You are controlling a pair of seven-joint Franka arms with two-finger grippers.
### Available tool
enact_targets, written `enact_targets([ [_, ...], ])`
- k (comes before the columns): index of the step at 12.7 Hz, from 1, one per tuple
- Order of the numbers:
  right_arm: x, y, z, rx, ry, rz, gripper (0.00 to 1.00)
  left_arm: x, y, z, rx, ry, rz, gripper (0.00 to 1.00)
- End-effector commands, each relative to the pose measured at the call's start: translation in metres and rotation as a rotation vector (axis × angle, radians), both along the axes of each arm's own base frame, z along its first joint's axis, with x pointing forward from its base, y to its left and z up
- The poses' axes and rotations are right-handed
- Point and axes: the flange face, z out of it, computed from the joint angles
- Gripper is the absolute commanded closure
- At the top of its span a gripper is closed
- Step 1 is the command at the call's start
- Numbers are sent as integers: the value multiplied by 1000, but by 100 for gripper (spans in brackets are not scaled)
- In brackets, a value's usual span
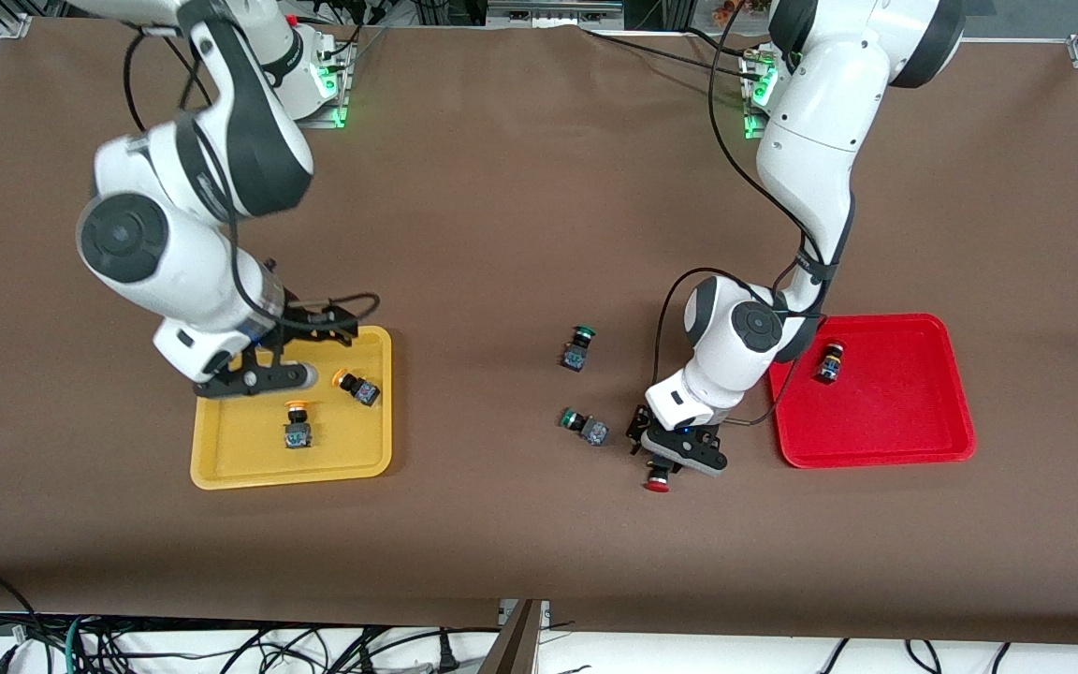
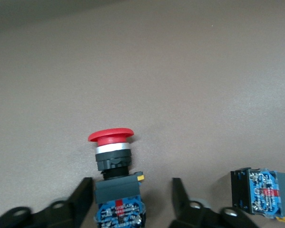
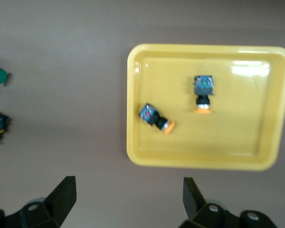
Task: Place red and yellow buttons in trays
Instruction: 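Withdraw the right gripper while the left gripper carries the red button to the red tray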
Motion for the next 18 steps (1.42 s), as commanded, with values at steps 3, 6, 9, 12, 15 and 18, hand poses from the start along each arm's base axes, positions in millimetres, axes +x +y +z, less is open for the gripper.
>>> enact_targets([
  [3,-39,-48,79,-14,8,-13,0,10,12,28,-5,40,3,100],
  [6,-54,-96,104,-16,21,-14,0,9,48,88,6,252,-22,100],
  [9,-68,-106,97,-25,31,-16,0,2,122,155,131,416,-74,100],
  [12,-65,-106,93,-33,35,-14,0,-7,238,160,293,487,-257,100],
  [15,-63,-106,92,-41,29,-12,0,-36,316,105,316,545,-328,100],
  [18,-62,-106,91,-53,25,-11,0,-38,333,89,355,446,-340,30],
])
